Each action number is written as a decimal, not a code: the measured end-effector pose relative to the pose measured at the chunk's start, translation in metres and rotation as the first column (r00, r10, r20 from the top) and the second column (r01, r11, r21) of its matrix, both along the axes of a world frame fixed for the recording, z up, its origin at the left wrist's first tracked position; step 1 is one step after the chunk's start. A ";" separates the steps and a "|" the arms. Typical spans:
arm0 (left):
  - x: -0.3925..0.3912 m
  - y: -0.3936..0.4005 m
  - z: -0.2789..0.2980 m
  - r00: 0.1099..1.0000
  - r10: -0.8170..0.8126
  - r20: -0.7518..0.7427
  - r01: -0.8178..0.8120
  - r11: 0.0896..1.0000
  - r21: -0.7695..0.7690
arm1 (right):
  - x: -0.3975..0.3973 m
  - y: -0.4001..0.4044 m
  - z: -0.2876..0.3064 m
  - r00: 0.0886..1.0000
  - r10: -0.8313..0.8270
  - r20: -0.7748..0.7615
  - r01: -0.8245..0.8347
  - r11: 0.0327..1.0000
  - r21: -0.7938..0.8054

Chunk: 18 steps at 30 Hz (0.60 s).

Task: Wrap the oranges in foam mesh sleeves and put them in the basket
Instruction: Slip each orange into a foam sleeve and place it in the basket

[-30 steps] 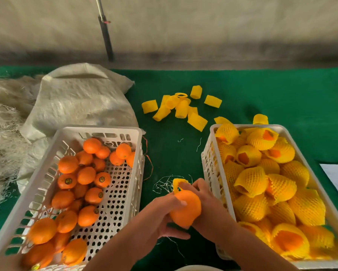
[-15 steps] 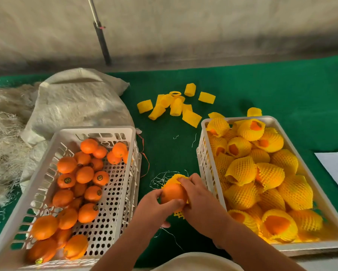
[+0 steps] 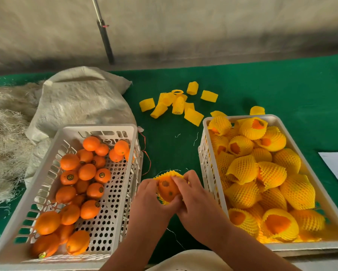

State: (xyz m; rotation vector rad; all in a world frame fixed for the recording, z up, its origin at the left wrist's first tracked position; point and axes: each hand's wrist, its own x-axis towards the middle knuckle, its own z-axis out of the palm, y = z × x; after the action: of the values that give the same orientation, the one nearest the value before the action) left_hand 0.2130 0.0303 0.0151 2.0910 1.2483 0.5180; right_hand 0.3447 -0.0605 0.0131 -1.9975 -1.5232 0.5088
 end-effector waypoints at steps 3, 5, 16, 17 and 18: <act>0.001 0.002 0.004 0.984 0.036 0.176 0.018 0.954 -0.298 | 0.000 -0.003 0.000 1.000 -0.011 0.019 0.011 1.000 -0.015; -0.001 0.005 0.007 0.957 0.055 0.283 0.087 0.881 -0.465 | 0.000 -0.004 0.001 0.999 -0.027 0.034 0.028 0.999 -0.029; 0.008 -0.001 0.002 0.995 0.050 0.085 -0.047 0.998 -0.038 | -0.008 -0.001 0.007 0.998 -0.003 0.069 0.000 0.999 0.047; 0.007 0.000 0.002 0.995 0.048 0.090 -0.046 0.999 -0.028 | -0.007 -0.001 0.008 0.998 0.004 0.066 -0.007 0.999 0.052; 0.007 0.001 0.001 0.994 0.047 0.103 -0.045 0.999 -0.018 | -0.006 -0.002 0.009 0.998 0.018 0.057 -0.022 0.998 0.061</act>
State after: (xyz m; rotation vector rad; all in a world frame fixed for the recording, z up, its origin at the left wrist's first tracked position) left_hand 0.2197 0.0310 0.0159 2.0000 1.2393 0.6269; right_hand 0.3390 -0.0623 0.0222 -1.9666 -1.5751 0.4123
